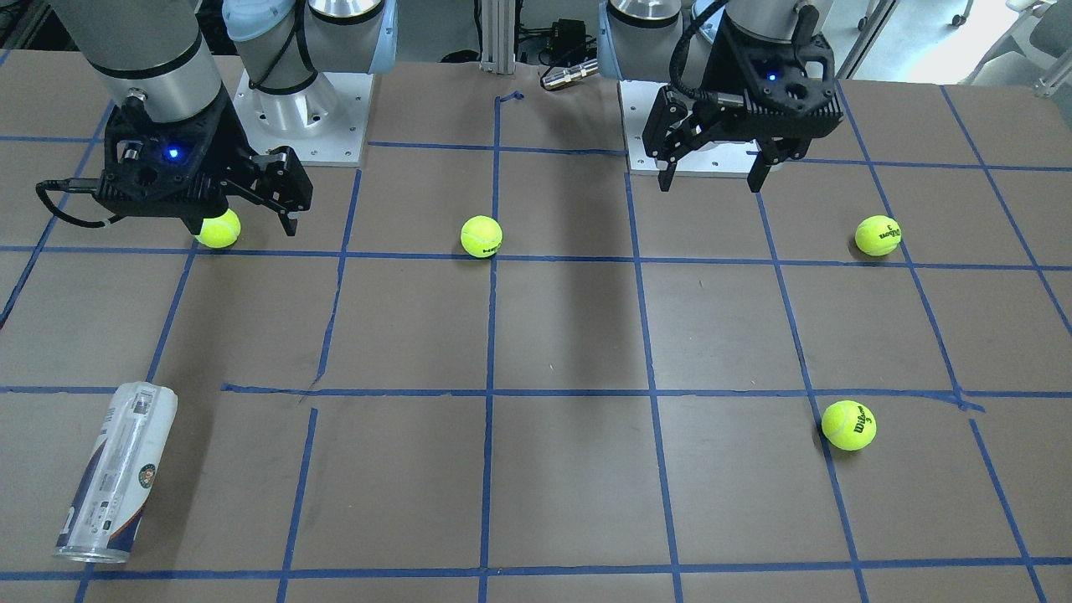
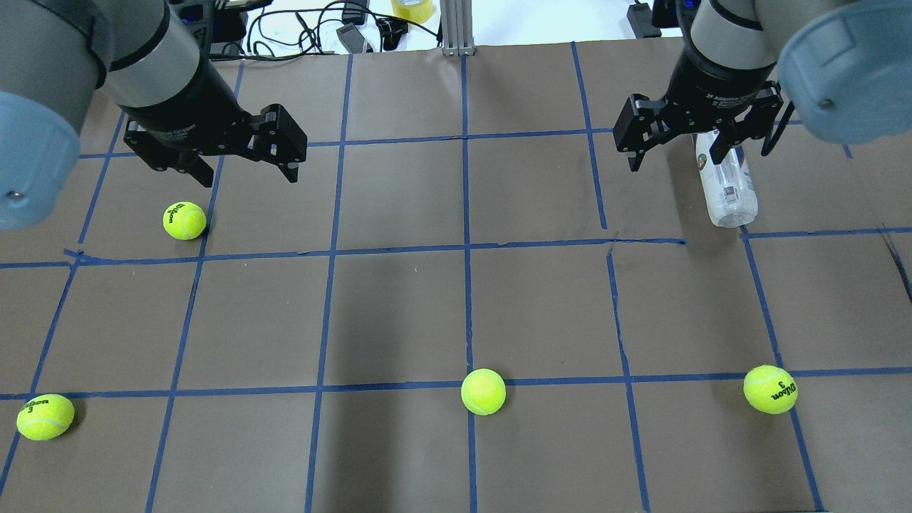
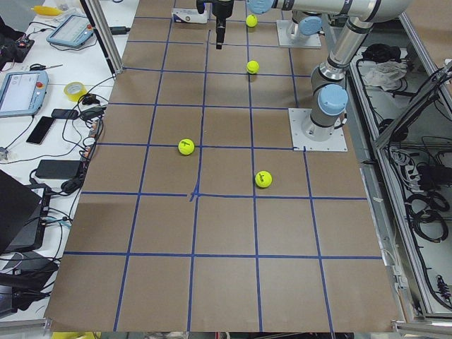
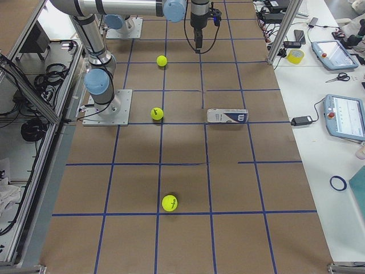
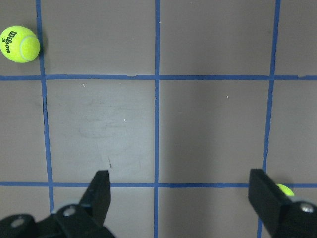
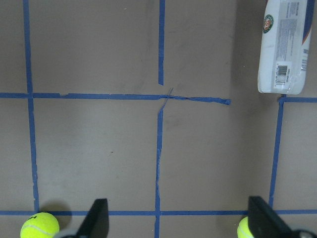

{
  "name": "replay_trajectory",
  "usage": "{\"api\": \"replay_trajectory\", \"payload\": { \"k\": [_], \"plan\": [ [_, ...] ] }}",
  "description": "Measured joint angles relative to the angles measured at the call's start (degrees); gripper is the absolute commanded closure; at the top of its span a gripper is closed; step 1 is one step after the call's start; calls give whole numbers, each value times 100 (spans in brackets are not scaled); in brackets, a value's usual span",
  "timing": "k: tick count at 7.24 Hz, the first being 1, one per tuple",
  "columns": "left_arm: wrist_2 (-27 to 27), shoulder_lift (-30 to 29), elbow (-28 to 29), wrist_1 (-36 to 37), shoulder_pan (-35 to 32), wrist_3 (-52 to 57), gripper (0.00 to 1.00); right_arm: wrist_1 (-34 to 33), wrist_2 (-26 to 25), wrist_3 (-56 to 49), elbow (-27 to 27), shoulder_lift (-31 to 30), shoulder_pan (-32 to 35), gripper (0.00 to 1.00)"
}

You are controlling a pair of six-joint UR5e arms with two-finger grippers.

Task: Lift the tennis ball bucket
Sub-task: 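Lower the right gripper around the clear Wilson tennis ball can and close it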

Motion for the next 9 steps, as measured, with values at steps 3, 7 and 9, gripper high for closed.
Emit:
{"api": "replay_trajectory", "payload": {
  "k": [3,7,9],
  "plan": [
    [26,160,-100,-121,-64,-4,0,55,155,-56,26,4,-7,0],
    [-17,31,-446,-321,-129,2,0,-29,199,-47,-4,5,-69,0],
    [-39,-77,-306,-181,-80,-21,0,-56,131,-93,14,77,-155,0]
  ]
}}
